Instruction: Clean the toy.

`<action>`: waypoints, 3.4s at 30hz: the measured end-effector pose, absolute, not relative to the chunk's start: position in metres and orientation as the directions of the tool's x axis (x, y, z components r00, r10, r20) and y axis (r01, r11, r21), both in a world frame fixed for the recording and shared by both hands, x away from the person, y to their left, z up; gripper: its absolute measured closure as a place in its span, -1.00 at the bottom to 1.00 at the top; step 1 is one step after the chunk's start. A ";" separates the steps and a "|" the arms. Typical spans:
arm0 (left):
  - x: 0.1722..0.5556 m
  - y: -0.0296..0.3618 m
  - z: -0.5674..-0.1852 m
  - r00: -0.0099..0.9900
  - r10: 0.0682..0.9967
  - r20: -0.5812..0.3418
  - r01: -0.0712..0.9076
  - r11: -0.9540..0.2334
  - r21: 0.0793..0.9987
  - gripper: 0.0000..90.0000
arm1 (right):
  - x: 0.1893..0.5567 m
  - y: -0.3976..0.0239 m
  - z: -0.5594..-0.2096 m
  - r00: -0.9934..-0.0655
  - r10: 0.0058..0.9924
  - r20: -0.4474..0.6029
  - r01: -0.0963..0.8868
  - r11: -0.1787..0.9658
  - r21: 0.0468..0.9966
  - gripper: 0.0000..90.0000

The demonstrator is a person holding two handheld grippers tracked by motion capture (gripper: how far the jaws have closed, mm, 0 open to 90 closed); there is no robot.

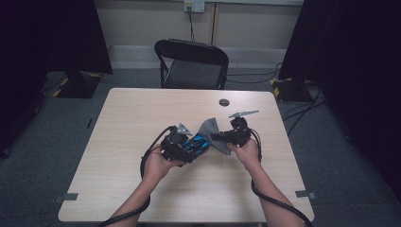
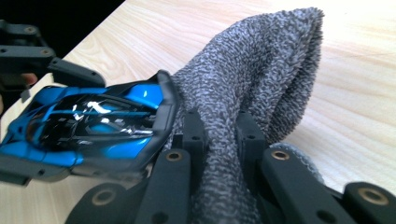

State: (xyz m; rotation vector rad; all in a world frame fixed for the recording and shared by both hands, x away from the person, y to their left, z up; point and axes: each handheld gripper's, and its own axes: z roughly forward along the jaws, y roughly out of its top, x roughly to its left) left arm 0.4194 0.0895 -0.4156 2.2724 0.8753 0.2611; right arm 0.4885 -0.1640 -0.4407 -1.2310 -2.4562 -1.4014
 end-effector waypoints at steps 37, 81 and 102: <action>0.444 0.107 -0.406 0.682 0.726 -0.089 0.567 -0.448 0.692 -0.40 | 0.466 -0.147 -0.459 -0.720 0.528 0.450 0.655 0.303 0.692 0.75; 0.453 0.099 -0.406 0.648 0.757 -0.089 0.579 -0.412 0.704 -0.40 | 0.438 -0.099 -0.453 -0.855 0.388 0.345 0.507 0.480 0.716 0.75; 0.440 0.093 -0.398 0.681 0.728 -0.082 0.547 -0.431 0.717 -0.40 | 0.461 -0.139 -0.451 -0.778 0.541 0.321 0.567 0.383 0.729 0.75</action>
